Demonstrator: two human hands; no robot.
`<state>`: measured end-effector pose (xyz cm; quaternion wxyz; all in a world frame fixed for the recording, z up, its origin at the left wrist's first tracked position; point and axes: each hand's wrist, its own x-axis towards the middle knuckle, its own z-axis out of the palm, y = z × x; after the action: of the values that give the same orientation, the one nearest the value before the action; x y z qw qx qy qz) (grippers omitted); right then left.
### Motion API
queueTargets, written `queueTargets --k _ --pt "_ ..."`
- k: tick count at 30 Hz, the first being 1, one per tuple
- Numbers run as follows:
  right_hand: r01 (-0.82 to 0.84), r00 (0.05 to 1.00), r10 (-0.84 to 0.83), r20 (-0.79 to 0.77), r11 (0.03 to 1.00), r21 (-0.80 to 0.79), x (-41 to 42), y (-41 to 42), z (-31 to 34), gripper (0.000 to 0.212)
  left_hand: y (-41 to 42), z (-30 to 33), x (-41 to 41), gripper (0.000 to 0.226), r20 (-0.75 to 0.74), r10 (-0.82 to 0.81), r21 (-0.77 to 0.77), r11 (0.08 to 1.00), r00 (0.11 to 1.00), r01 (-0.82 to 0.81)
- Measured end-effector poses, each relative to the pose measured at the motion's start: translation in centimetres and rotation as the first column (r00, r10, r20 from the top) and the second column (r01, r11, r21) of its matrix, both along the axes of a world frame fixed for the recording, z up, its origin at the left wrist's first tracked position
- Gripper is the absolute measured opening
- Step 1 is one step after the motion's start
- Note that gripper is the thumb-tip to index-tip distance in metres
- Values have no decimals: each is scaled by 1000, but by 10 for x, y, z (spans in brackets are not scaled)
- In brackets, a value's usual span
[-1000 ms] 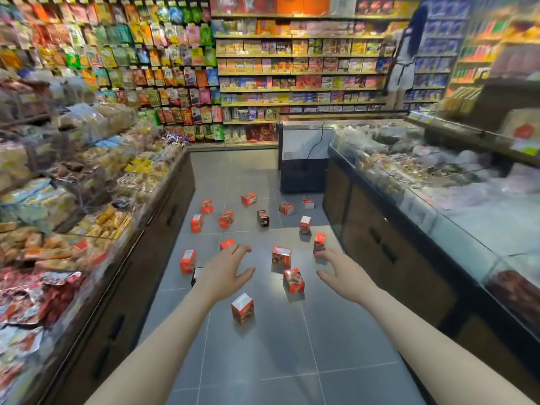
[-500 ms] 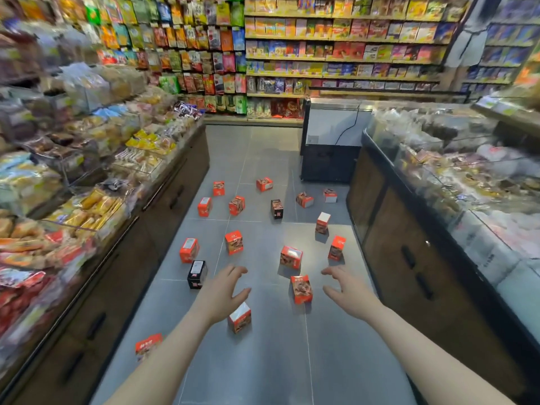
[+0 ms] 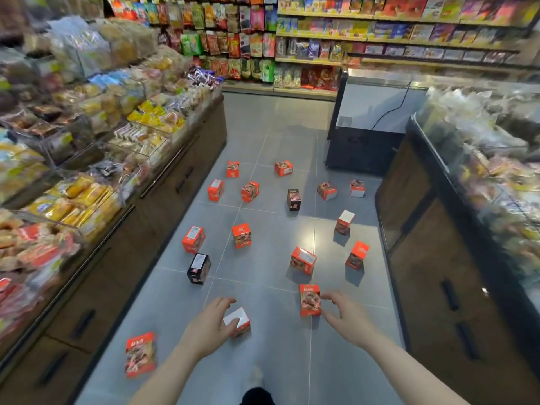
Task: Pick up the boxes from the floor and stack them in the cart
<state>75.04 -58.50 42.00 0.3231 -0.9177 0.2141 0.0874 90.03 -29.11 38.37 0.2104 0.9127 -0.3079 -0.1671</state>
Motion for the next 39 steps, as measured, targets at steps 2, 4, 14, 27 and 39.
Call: queueTargets --k 2,4,14,27,39 --pt "-14 999 15 -30 1000 23 29 -7 -13 30 2 -21 23 44 -49 25 11 1000 998 -24" --pt "-51 997 52 -60 998 25 62 -12 -28 30 3 -45 52 45 -68 51 17 999 996 -50" --pt "-87 958 126 -259 984 158 235 -19 -100 64 -19 -106 201 54 -252 270 -27 958 929 -286" --pt "-472 786 516 -341 856 208 361 36 -363 71 41 -352 213 60 -298 645 97 754 703 -650" --pt "-870 452 807 -380 492 9 345 97 -640 109 26 -571 152 43 -406 700 267 705 587 -657"
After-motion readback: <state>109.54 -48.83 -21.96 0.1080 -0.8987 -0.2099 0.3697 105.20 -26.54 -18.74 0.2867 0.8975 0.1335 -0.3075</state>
